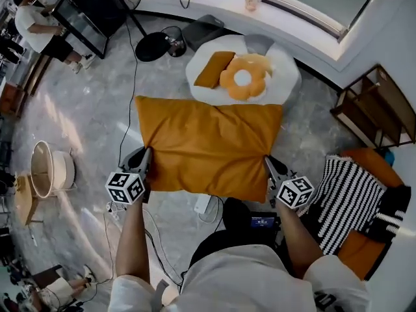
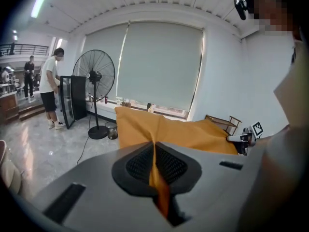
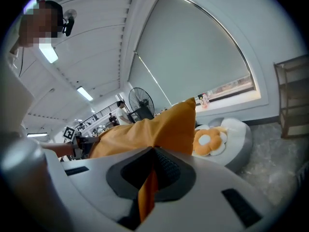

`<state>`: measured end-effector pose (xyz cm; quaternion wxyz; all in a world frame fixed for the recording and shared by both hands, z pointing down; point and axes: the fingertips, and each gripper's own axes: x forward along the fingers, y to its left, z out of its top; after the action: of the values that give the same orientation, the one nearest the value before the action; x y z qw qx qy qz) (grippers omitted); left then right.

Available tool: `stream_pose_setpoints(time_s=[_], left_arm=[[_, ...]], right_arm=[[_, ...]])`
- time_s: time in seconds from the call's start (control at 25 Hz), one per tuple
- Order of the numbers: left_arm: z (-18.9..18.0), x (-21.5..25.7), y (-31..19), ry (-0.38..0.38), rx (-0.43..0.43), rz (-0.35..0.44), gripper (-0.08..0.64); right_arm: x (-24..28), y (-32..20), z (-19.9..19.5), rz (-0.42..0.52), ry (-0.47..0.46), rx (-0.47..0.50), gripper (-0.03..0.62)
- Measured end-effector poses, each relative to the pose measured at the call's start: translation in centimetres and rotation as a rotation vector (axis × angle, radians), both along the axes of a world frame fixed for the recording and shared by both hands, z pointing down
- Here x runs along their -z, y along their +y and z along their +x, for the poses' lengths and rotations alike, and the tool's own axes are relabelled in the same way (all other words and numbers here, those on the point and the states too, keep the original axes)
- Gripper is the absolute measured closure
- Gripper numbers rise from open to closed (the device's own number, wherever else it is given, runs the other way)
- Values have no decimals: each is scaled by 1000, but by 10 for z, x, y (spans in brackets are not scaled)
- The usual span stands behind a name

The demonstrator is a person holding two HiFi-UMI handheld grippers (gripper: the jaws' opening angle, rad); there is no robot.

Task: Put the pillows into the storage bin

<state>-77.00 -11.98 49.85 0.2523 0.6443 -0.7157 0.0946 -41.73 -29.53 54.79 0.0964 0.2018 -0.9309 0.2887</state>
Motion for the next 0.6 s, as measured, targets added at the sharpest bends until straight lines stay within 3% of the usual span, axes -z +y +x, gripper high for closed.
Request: stream_pose_setpoints(time_s=[0.6], left_arm=[[-90, -200, -93, 38, -102, -234, 546]], right_arm=[[-207, -19, -66, -269, 118, -44, 561]])
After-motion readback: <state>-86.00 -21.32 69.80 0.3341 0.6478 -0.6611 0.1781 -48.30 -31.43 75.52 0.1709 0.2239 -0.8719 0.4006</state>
